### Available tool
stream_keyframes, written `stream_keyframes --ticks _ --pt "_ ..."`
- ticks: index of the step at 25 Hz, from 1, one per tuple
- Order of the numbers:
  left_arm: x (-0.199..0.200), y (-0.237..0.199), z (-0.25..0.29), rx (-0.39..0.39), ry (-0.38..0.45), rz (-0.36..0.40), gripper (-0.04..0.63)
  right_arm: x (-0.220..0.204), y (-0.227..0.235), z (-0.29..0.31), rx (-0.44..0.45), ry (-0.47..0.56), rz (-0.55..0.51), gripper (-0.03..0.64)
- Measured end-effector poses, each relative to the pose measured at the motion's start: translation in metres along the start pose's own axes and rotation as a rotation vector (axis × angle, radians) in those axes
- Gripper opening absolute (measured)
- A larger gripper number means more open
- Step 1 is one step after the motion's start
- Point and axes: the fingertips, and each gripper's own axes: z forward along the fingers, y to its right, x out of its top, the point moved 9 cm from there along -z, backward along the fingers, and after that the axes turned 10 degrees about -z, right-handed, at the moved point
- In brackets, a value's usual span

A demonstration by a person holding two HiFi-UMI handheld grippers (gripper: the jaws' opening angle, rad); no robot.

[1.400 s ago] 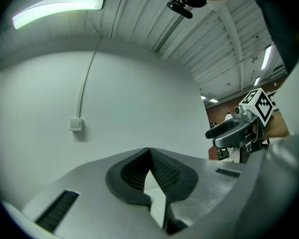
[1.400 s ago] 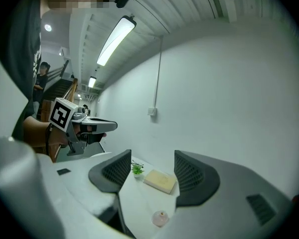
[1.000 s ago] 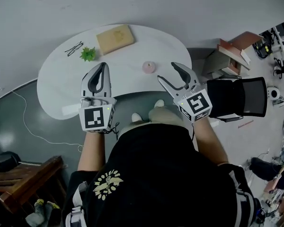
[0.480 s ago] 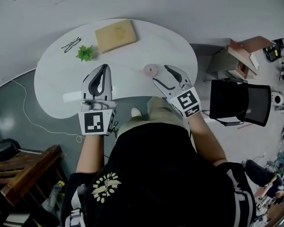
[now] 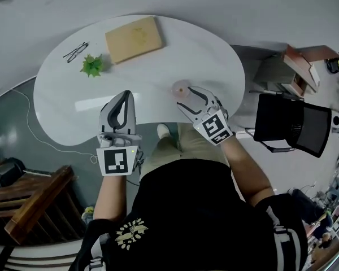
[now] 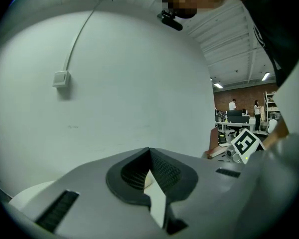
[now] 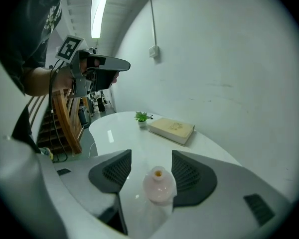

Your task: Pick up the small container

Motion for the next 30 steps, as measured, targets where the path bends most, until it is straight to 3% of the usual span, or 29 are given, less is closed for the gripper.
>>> stream_keyframes --ticks 6,16,30 --pt "-0.041 0.002 0.011 0.023 -0.084 -0.015 0.018 -0.03 -0.001 0.028 0.009 0.009 -0.023 0.239" --pt "-0.067 0.01 0.013 0.041 -0.131 -0.032 0.018 -0.046 0.003 0.047 -0.032 0.024 -0.081 0.15" --pt "-0.077 0.013 -0.002 0.038 -0.145 -0.034 0.018 -0.057 0.0 0.059 -0.074 0.078 -0.004 0.152"
